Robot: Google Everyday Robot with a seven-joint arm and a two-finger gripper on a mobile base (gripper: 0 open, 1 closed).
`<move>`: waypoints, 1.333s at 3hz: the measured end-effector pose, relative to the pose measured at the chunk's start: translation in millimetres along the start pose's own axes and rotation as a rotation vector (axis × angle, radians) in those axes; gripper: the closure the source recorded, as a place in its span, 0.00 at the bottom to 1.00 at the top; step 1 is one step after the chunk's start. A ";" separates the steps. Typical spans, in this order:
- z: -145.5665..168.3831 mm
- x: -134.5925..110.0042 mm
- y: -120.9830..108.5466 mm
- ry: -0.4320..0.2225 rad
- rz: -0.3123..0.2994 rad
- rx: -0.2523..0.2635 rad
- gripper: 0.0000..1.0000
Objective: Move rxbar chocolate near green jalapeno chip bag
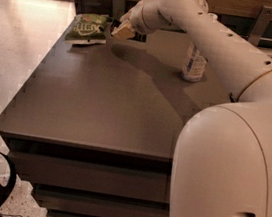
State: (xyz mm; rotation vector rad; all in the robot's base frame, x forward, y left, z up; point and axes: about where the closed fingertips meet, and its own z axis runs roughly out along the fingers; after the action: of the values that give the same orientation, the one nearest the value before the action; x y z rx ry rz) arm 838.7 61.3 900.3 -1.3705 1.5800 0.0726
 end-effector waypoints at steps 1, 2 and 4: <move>2.2 2.3 0.4 0.007 0.001 -0.001 0.83; 4.9 2.2 2.6 0.007 0.001 -0.005 0.60; 10.1 2.0 6.9 0.007 0.001 -0.014 0.13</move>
Offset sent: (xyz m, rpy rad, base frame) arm 0.0017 -0.0007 -0.0029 -0.0058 0.0036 -0.0049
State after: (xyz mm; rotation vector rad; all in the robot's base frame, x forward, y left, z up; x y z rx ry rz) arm 839.9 68.4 890.3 -1.3822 1.5886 0.0801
